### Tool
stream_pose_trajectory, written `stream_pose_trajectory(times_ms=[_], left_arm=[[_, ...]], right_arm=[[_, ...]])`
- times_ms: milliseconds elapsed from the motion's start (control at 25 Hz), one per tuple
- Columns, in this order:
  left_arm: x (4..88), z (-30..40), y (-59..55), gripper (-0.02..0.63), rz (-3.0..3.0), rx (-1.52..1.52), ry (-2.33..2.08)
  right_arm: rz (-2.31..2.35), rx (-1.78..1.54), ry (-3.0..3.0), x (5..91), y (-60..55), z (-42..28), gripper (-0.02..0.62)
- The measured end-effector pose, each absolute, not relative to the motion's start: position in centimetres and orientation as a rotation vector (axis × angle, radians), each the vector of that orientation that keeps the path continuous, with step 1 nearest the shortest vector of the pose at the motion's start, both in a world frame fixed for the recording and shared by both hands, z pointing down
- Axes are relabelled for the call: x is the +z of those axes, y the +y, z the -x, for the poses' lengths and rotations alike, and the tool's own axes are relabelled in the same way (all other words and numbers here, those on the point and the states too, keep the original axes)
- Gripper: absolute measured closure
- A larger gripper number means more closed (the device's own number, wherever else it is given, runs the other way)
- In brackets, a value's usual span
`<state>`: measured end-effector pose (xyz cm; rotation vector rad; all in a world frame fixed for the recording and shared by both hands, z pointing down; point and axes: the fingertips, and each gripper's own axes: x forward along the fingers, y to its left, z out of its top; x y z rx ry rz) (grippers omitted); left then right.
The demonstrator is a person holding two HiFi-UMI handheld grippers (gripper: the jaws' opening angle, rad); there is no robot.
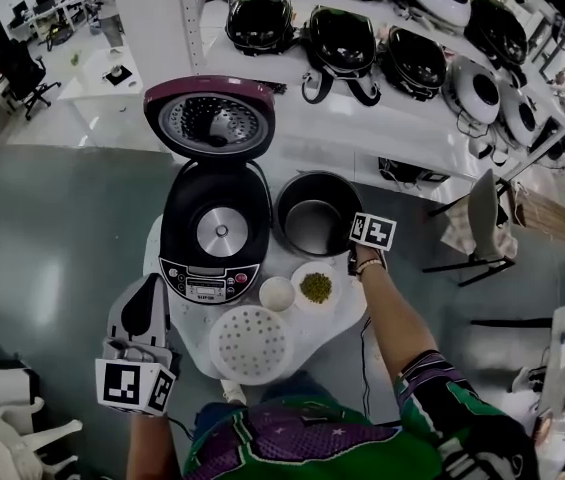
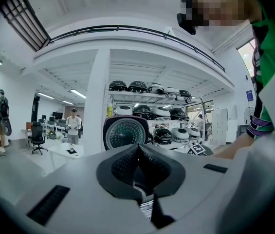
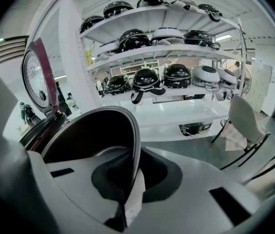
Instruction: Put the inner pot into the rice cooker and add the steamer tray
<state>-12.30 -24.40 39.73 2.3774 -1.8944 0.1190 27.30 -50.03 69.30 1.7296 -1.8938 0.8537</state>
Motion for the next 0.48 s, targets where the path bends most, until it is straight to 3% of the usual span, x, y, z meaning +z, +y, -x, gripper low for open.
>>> stream_pose_trajectory(times_ms=[480], left_arm=[[38.7, 13.8, -23.5, 0.586, -2.428, 0.023, -1.853]], right_arm=[[-1.825, 0.865, -1.934, 63.4, -47.7, -28.6, 0.580]])
